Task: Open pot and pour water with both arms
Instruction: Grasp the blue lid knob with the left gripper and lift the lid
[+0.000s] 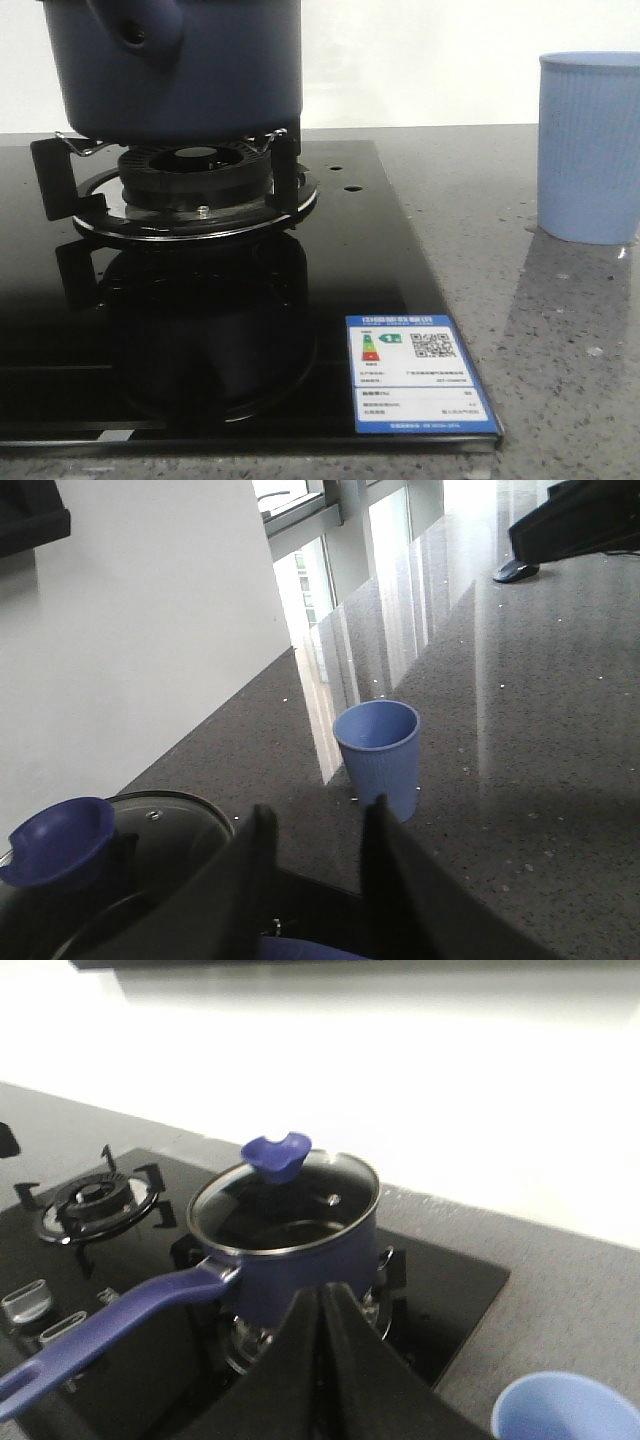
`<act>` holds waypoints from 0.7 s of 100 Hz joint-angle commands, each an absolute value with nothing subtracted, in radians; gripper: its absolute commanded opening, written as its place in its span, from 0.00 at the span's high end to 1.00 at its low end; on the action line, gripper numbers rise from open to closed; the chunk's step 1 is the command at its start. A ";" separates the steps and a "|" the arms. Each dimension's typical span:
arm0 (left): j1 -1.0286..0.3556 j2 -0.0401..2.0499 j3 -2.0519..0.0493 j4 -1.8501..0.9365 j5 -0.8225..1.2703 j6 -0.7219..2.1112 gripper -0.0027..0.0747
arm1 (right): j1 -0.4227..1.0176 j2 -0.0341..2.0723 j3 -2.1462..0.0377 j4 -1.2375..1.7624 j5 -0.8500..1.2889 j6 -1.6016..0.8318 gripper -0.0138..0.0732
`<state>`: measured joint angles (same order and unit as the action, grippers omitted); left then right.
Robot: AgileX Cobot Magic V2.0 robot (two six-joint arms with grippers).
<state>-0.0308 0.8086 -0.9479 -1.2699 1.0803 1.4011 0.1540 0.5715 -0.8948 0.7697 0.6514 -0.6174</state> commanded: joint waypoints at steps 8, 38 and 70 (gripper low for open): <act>-0.067 0.866 -0.978 -1.348 0.953 1.412 0.29 | 0.146 0.584 -0.928 0.805 0.548 -0.704 0.52; -0.135 1.035 -0.980 -1.433 0.764 1.549 0.27 | 0.146 0.584 -0.928 0.805 0.477 -0.706 0.08; -0.135 1.239 -1.041 -1.586 0.781 1.676 0.20 | 0.146 0.584 -0.928 0.805 0.477 -0.706 0.08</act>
